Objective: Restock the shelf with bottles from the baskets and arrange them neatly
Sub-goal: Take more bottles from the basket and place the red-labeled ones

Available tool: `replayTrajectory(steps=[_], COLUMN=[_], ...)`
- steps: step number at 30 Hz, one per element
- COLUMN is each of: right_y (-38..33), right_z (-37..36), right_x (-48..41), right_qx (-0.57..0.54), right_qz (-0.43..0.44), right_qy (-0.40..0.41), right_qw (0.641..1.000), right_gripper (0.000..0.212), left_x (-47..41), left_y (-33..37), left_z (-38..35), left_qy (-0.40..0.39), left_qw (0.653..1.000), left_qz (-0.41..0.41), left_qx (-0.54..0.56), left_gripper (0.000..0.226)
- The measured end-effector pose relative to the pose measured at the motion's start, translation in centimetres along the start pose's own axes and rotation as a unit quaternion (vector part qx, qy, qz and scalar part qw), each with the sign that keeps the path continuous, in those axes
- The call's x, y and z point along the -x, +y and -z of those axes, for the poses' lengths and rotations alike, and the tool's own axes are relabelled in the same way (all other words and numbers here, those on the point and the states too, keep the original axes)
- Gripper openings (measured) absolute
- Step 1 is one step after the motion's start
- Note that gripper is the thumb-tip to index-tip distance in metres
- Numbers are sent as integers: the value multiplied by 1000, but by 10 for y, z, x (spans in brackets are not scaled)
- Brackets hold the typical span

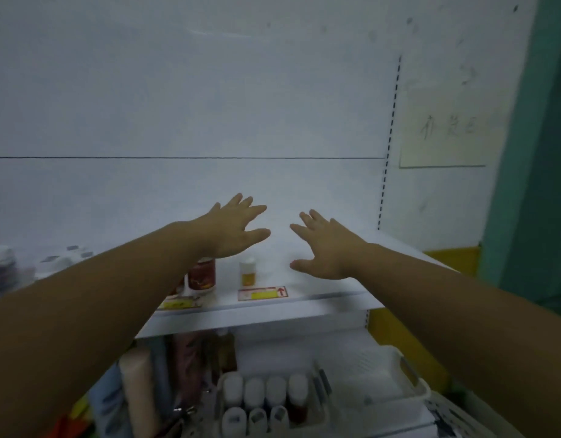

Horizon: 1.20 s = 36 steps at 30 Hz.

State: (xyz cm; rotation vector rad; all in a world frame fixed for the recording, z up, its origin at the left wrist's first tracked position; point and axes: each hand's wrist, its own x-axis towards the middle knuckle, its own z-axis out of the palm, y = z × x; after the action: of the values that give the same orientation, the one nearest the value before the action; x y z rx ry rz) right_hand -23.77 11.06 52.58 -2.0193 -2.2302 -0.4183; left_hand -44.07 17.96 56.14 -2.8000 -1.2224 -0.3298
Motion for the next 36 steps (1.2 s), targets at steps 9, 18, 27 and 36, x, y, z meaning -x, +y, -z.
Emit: replayTrajectory(steps=[9,18,27,36], right_y=[18,25,-5,-22], right_z=[-56,-171,-292,-355], right_x=[102,134,103,34], right_qx=[-177,-235,-288,-238], right_qz=[84,22,-46,-110], right_qy=[41,-70,-195,-206], right_qw=[980,969,936,943], right_gripper=[69,52,57,74], left_x=[57,82,46,2], left_y=[76,48,7,-19], left_z=[-75,-187,-322,-397], left_qy=[38,-125,-186,-177], left_qw=[988,977,936,966], left_qz=[-68,60,117,99], left_qx=[135,160,275,160], left_gripper=[62,60,63,70])
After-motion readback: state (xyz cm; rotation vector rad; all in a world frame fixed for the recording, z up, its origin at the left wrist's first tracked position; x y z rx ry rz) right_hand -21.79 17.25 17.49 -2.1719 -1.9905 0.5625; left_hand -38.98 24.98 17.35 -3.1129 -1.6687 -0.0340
